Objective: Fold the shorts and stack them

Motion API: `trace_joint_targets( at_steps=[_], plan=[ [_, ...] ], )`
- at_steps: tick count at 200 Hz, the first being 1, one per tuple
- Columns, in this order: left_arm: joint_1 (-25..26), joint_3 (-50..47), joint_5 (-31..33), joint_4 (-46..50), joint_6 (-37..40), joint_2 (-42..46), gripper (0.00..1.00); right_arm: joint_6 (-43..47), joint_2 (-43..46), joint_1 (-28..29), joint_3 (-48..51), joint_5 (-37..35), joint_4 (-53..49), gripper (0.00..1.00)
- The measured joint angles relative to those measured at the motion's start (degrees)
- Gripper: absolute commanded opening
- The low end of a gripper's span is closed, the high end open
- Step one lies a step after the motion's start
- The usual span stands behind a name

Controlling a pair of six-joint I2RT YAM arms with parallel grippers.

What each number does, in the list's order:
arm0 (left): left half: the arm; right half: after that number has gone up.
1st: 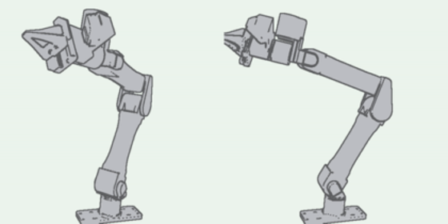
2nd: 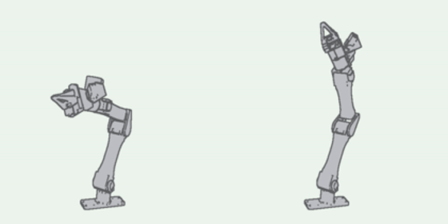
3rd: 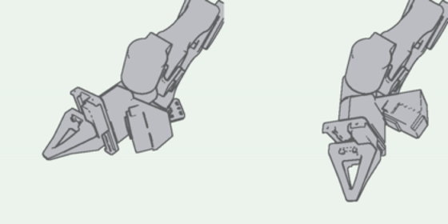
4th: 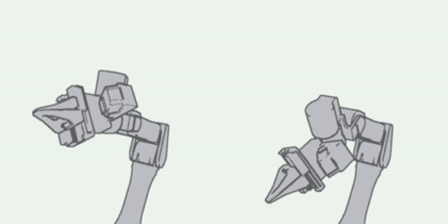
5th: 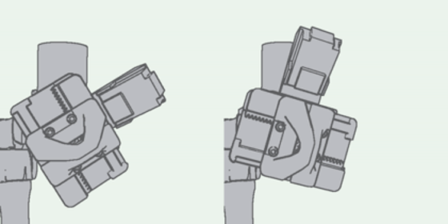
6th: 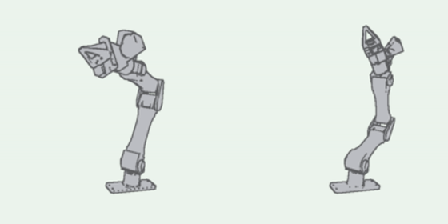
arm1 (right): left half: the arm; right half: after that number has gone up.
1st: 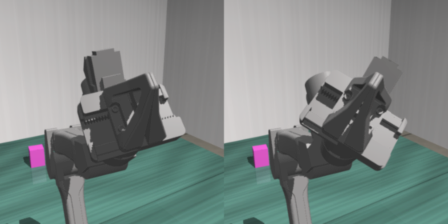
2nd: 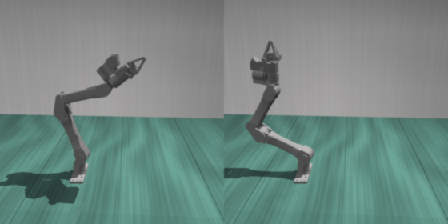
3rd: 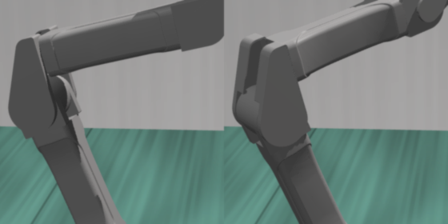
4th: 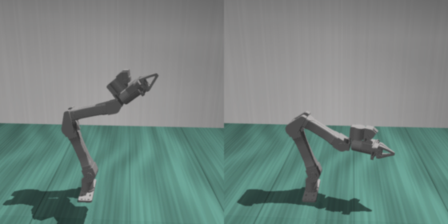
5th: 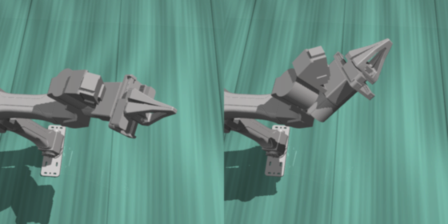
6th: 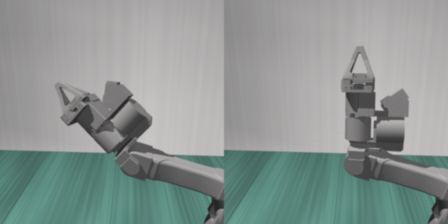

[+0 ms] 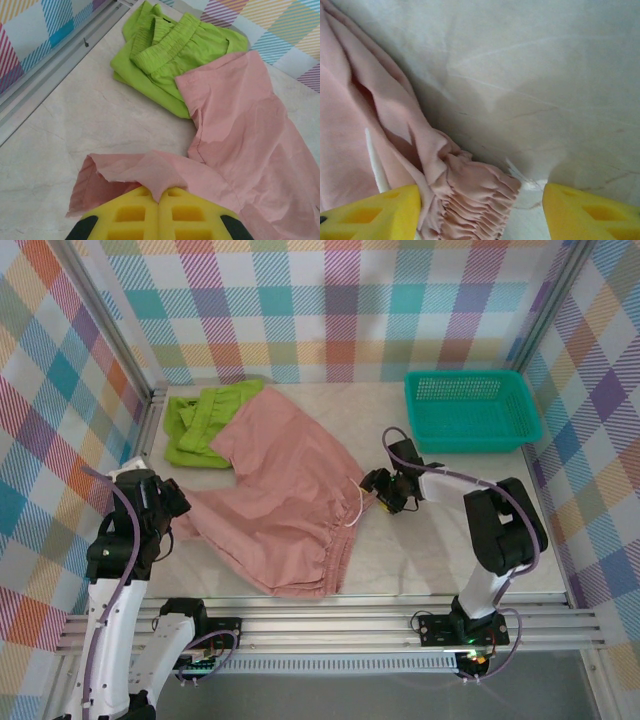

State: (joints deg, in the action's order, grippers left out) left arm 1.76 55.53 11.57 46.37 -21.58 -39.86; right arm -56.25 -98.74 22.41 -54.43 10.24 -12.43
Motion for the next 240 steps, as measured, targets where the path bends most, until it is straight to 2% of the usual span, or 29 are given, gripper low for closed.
trace_joint_targets(
  at_steps=[43,82,132,169,240],
  plan=[
    [-0.02,0.0,-0.11,0.0,-0.02,0.11,0.0,-2.97,0.0,0.17,0.46,0.31,1.79,0.65],
    [0.0,-0.42,-0.11,-0.02,-0.02,0.39,0.0,-4.68,-1.38,0.44,0.44,0.9,4.0,0.55],
    [-0.02,-0.66,-0.11,0.0,-0.02,0.63,0.0,-5.22,-2.29,0.44,-1.03,1.09,4.26,0.21],
    [-0.02,-0.7,-0.07,0.0,-0.02,0.81,0.0,-3.45,-3.76,0.44,-5.64,-0.22,2.64,0.0],
    [0.0,-1.62,-0.46,0.02,-0.5,2.47,0.0,5.84,-4.74,-1.86,-15.82,-6.12,-6.67,0.0]
  ],
)
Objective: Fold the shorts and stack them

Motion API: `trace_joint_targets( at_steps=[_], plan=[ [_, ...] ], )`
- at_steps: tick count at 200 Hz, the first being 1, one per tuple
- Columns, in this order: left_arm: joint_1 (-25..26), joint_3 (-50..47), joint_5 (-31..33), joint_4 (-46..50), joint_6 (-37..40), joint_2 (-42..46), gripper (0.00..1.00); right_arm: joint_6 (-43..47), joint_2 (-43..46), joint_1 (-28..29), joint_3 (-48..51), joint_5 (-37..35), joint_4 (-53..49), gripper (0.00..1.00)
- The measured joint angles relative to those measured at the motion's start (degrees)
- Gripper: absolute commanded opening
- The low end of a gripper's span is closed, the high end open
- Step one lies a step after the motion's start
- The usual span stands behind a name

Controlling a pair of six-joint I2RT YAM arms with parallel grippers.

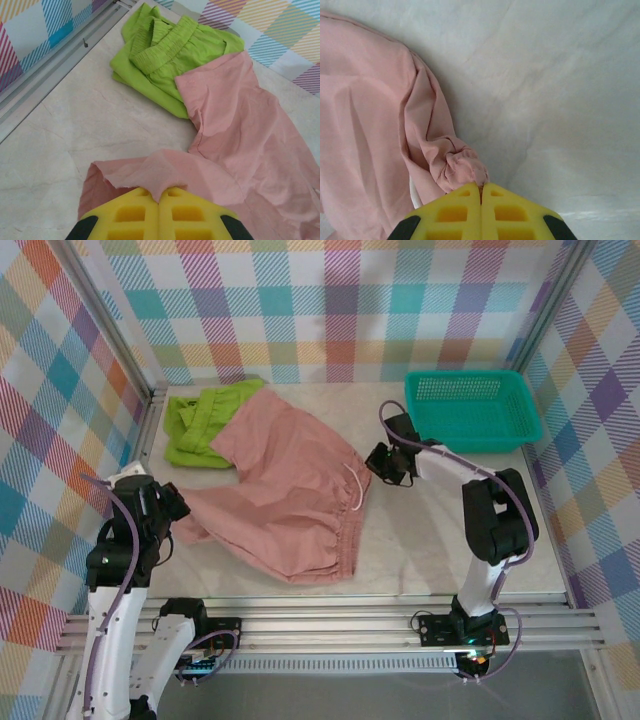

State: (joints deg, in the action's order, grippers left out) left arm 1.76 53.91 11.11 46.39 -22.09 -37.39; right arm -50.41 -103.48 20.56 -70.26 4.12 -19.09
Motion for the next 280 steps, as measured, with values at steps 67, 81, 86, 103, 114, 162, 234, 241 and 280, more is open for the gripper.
trace_joint_targets(
  at_steps=[67,81,86,103,114,162,234,241,280],
  plan=[
    [0.0,-9.35,-8.83,-0.02,-5.81,4.9,0.0,10.19,-10.12,-5.25,-22.27,-4.22,-10.75,0.1],
    [0.04,-11.8,-10.78,-0.04,-7.52,6.69,0.0,11.39,-11.98,-5.97,-25.22,-4.35,-12.46,0.29],
    [0.09,-12.63,-11.47,-0.04,-8.17,7.32,0.0,11.52,-12.28,-6.16,-25.9,-4.31,-12.96,0.36],
    [0.2,-15.21,-13.84,-0.35,-9.99,9.46,0.0,12.87,-12.17,-6.43,-26.6,-3.45,-13.77,0.52],
    [0.42,-17.05,-15.69,-0.94,-11.26,11.08,0.0,12.44,-10.99,-6.64,-26.1,-2.43,-13.73,0.59],
    [0.55,-20.92,-22.05,-3.08,-13.31,15.82,0.0,12.17,5.75,-3.02,-12.26,2.56,-12.66,0.72],
    [0.74,-21.18,-22.6,-5.03,-13.75,14.93,0.0,7.72,14.71,4.92,17.31,8.5,-7.8,0.71],
    [0.74,-21.18,-22.6,-5.25,-13.73,14.51,0.0,7.26,14.71,4.94,19.15,8.66,-7.23,0.71],
    [0.74,-21.18,-22.67,-6.16,-13.73,12.68,0.0,6.05,15.17,4.55,23.85,8.44,-5.46,0.69]
  ],
)
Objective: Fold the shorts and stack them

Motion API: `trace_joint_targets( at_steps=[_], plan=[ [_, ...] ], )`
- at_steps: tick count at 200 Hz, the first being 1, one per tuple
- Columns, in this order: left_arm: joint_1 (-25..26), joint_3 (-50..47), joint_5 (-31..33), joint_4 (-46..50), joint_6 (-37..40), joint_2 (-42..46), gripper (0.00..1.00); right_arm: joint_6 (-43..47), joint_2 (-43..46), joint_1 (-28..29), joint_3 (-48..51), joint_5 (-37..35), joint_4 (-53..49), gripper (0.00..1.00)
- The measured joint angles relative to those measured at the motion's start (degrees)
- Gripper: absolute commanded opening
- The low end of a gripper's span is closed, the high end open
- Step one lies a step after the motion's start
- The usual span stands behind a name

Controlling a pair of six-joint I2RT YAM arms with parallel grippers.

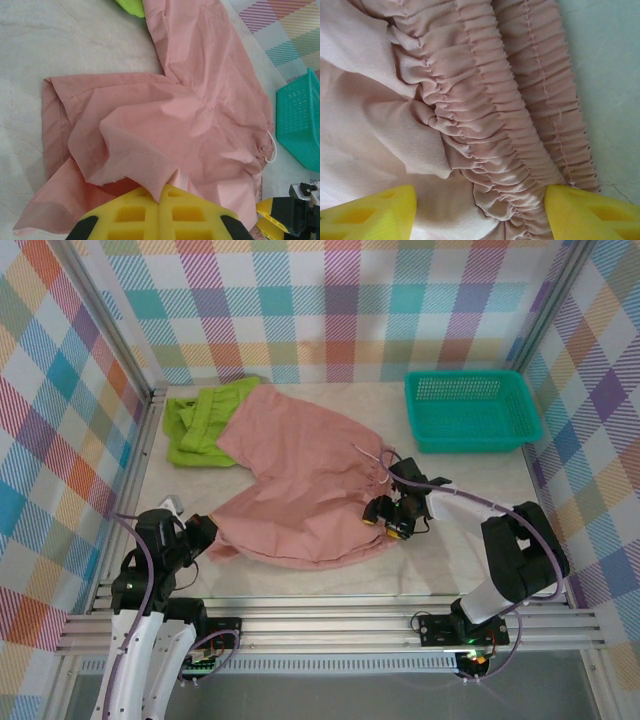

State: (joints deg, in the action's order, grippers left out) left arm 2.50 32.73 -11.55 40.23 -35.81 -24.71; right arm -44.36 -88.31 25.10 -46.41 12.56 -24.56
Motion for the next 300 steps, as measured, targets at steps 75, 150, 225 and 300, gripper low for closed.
trace_joint_targets(
  at_steps=[75,150,225,300],
  plan=[
    [0.04,1.49,-0.87,0.13,1.81,-2.27,0.96,2.86,5.01,-11.43,2.21,-2.86,-2.14,0.69],
    [0.09,7.28,-1.01,-3.67,3.87,-28.7,0.86,10.1,16.68,6.88,-7.34,-3.5,-2.67,0.72],
    [0.81,9.46,2.03,-11.78,-1.36,-45.99,0.73,16.37,-2.25,29.77,-14.21,-5.53,2.51,0.69],
    [4.11,10.91,5.64,-17.7,-2.78,-61.35,0.57,17.81,-13.14,34.56,-20.72,-7.48,3.04,0.67]
  ],
)
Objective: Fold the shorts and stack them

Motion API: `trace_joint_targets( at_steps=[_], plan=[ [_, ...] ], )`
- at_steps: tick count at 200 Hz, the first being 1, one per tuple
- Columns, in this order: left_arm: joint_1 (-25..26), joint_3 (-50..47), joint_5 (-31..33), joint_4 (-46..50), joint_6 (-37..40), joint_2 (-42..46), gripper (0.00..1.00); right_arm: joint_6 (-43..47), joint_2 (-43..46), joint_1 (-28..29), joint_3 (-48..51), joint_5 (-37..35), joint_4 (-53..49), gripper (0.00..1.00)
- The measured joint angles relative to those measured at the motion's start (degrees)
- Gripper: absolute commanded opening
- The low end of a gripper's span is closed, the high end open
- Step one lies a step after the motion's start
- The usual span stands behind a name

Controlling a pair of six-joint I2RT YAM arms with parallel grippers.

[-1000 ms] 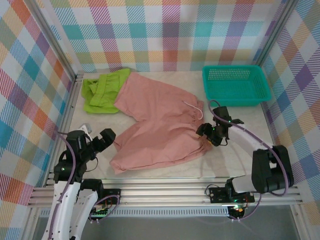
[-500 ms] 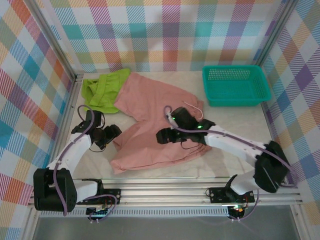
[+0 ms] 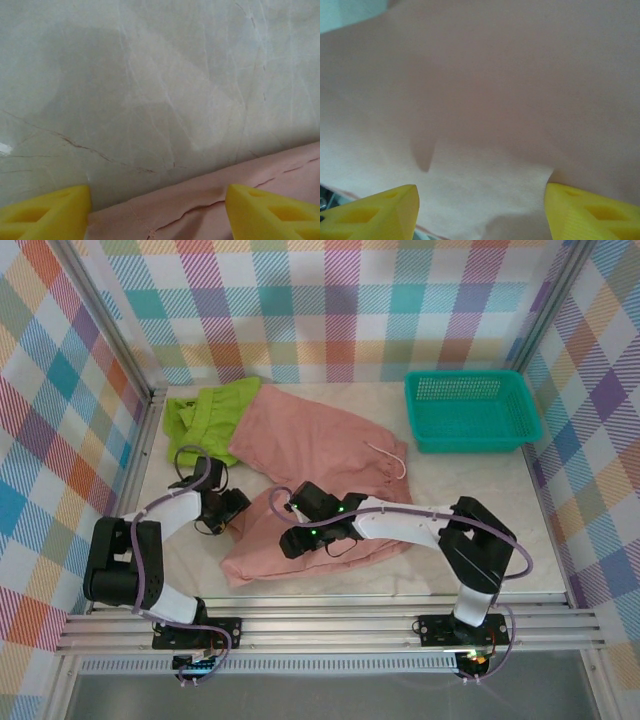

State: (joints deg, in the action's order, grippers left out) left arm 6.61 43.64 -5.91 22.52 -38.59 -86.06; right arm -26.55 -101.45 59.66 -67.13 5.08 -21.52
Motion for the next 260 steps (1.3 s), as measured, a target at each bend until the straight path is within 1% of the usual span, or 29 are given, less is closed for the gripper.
trace_joint_targets(
  at_steps=[9,18,40,55,88,117,136,164,169,181,184,193,198,203,210,216,222,233,260],
  plan=[
    [0.09,0.09,0.98,0.68,-0.17,-0.44,0.44,-0.07,-0.66,0.0,0.0,-0.15,-0.37,0.67],
    [0.04,0.26,1.9,1.51,-0.66,-0.85,0.34,-0.26,-1.38,0.0,0.0,-0.17,-0.81,0.67],
    [0.04,0.81,4.15,3.65,-0.33,-1.44,0.15,-0.81,-2.75,-0.04,0.0,-0.39,-1.99,0.67],
    [0.04,1.27,4.28,4.02,-0.46,-1.73,0.0,-1.07,-3.26,-0.04,0.0,-0.68,-3.23,0.67],
    [1.18,4.74,1.68,0.44,-0.39,-3.48,0.0,-1.09,-3.41,-0.04,0.0,-1.16,-4.61,0.67],
    [1.09,9.22,1.77,-0.09,0.55,-3.48,0.0,-1.09,-3.41,-0.04,0.63,-1.33,-4.98,0.67],
    [-0.07,12.74,2.21,0.46,1.84,-3.58,0.0,-1.09,-3.41,-0.04,1.49,-1.49,-5.42,0.67],
    [-3.56,16.96,3.76,1.7,3.65,-4.94,0.0,-1.05,-3.39,0.02,2.27,-1.44,-5.53,0.68],
    [-4.0,17.46,3.98,1.86,3.93,-5.35,0.04,-1.05,-3.37,0.09,2.27,-1.46,-5.51,0.68],
    [-4.7,17.97,4.17,1.97,4.55,-6.14,0.2,-1.03,-3.32,0.26,2.27,-1.4,-5.46,0.69],
    [-4.9,17.97,4.15,2.01,4.9,-6.27,0.26,-1.03,-3.28,0.33,2.27,-1.36,-5.44,0.7],
    [-5.09,17.97,4.31,2.56,5.27,-6.4,0.53,-1.09,-3.04,0.44,2.27,-0.81,-5.42,0.72],
    [-5.29,17.94,4.39,2.84,5.29,-6.38,0.65,-1.07,-2.8,0.46,2.32,-0.5,-5.42,0.73],
    [-5.42,17.88,4.42,2.89,5.27,-6.27,0.74,-1.11,-2.29,0.5,2.43,-0.13,-5.35,0.74],
    [-5.42,17.57,4.52,2.84,5.27,-5.7,0.82,-1.27,-1.16,0.57,2.62,0.11,-5.29,0.75],
    [-5.44,17.18,4.55,2.91,5.25,-4.79,0.85,-1.29,-0.04,0.57,2.75,0.22,-5.33,0.75],
    [-5.44,16.48,4.55,3.13,5.2,-3.08,0.86,-1.4,1.55,0.57,2.75,0.33,-5.33,0.83],
    [-5.42,15.47,4.26,4.55,5.14,1.38,0.87,-1.81,4.96,0.39,2.75,0.26,-5.05,0.89],
    [-4.02,13.81,4.02,7.45,4.11,15.19,0.89,-3.02,15.1,-1.95,3.74,0.07,-3.39,0.96]
  ],
)
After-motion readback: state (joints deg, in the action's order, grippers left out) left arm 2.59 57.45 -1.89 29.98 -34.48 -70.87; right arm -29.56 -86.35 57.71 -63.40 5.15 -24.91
